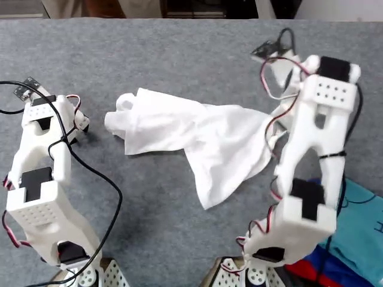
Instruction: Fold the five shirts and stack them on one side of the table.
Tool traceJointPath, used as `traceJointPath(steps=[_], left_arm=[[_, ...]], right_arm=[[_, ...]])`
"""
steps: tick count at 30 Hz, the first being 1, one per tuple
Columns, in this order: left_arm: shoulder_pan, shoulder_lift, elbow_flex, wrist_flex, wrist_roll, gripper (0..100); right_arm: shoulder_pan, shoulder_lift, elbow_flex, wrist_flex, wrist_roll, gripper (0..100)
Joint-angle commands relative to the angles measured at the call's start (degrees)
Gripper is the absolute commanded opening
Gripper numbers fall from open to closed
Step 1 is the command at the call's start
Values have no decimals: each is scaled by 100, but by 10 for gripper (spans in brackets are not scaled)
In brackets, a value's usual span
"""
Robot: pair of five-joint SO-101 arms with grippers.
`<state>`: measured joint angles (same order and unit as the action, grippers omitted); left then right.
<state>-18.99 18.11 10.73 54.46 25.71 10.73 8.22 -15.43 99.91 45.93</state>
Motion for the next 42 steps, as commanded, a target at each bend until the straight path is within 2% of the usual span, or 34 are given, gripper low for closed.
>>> traceJointPath(steps=[1,9,15,18,20,24,32,42], left_arm=[[62,-40,-202,-53,35,139],[70,-40,-211,-53,35,139],[44,-40,-220,-62,35,139],[35,-40,-220,-62,35,139],[35,-40,-220,-62,35,139],[35,-40,-220,-62,35,139],[35,-40,-229,-62,35,139],[35,-40,-237,-62,35,139]], right_arm=[[-426,-1182,1209,167,308,256],[-2079,-4224,5077,-519,440,256],[-3222,-6018,7222,-1811,70,256],[-3653,-6589,7811,-2057,-598,253],[-3785,-6633,7785,-2066,-756,210],[-3811,-6132,7741,-2048,-448,91],[-3829,-4356,7697,-2848,-229,157],[-4892,-4365,7732,-2875,-571,213]])
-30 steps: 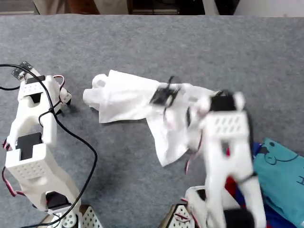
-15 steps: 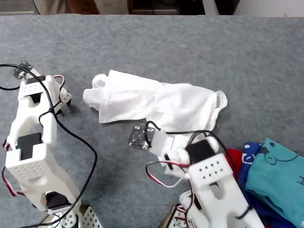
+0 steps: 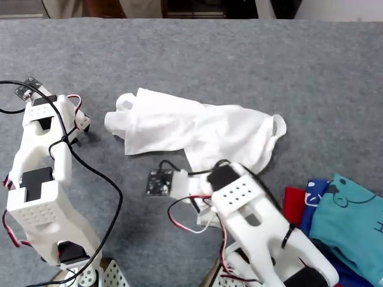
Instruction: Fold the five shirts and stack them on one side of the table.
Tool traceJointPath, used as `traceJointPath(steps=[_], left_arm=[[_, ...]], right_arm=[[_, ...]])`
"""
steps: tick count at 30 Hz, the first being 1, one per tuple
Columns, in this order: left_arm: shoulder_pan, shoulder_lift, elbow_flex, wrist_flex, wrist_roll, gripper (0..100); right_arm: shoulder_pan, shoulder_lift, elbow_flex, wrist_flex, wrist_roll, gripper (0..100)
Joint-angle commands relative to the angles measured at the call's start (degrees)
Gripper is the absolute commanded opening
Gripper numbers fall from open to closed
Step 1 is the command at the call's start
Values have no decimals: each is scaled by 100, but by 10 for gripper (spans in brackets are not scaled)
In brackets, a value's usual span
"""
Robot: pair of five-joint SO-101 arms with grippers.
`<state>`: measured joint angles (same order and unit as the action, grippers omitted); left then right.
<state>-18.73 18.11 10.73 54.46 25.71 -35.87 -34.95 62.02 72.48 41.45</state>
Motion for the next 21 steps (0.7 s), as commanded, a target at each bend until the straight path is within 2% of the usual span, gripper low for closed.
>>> traceJointPath(steps=[1,11,16,18,21], left_arm=[[9,-40,-237,-62,35,139],[9,-40,-229,-62,26,139],[9,-40,-220,-62,26,139],[9,-40,-220,-62,26,139],[9,-40,-211,-62,26,139]], right_arm=[[-242,13,-4,-220,-141,216],[321,1719,66,-1574,-70,214],[338,2070,-127,-1556,44,210],[338,2097,-136,-1556,53,157],[497,2097,-145,-1635,44,20]])
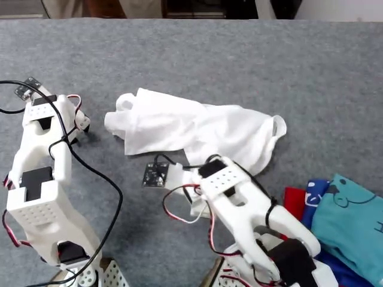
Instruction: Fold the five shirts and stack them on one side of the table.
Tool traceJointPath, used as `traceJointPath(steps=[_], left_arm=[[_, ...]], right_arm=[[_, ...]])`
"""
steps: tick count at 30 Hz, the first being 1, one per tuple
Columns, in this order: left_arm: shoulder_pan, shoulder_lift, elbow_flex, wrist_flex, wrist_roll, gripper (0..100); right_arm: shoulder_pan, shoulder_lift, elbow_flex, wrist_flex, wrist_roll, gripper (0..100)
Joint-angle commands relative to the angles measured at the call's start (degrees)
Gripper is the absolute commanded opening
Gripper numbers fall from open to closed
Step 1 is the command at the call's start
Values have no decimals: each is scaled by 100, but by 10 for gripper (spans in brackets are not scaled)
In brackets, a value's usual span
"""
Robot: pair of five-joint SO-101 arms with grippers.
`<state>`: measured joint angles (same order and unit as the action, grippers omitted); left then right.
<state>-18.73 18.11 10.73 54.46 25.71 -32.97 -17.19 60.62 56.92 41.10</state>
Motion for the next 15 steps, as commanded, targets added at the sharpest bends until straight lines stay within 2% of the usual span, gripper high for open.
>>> traceJointPath(steps=[1,7,15], left_arm=[[9,-40,-211,-62,26,139],[9,-40,-220,-62,26,139],[9,-40,-211,-62,26,139]], right_arm=[[330,321,-13,-79,79,2],[1218,224,-295,123,79,5],[1763,-936,-1974,1767,53,5]])
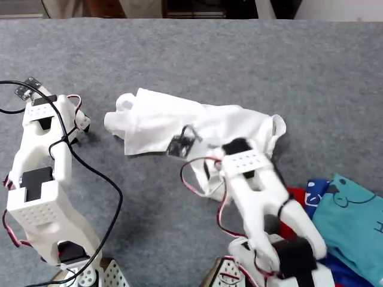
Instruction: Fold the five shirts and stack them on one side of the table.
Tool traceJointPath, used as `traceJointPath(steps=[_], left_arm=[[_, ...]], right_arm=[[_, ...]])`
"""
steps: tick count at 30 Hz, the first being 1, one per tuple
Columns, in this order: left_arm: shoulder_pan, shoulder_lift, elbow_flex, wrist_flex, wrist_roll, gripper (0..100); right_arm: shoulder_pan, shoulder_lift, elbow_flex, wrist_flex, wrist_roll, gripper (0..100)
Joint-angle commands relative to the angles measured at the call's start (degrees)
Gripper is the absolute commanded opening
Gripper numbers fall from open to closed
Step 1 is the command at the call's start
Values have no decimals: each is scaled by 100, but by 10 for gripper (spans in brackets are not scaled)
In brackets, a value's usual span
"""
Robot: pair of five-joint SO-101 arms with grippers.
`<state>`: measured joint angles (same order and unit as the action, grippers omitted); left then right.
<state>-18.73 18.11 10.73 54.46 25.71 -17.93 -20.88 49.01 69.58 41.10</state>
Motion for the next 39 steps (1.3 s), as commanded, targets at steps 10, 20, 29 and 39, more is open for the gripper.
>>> traceJointPath(steps=[10,20,29,39], left_arm=[[9,-40,-202,-62,26,139],[35,-40,-193,-62,26,139],[53,-40,-193,-35,26,139],[1327,-119,158,941,-1732,136]], right_arm=[[1297,-1068,-2949,1178,-202,5],[1596,-558,-2835,-633,-1020,5],[2343,1657,-2378,-3982,-2602,5],[2747,3415,-3125,-4624,-2558,5]])
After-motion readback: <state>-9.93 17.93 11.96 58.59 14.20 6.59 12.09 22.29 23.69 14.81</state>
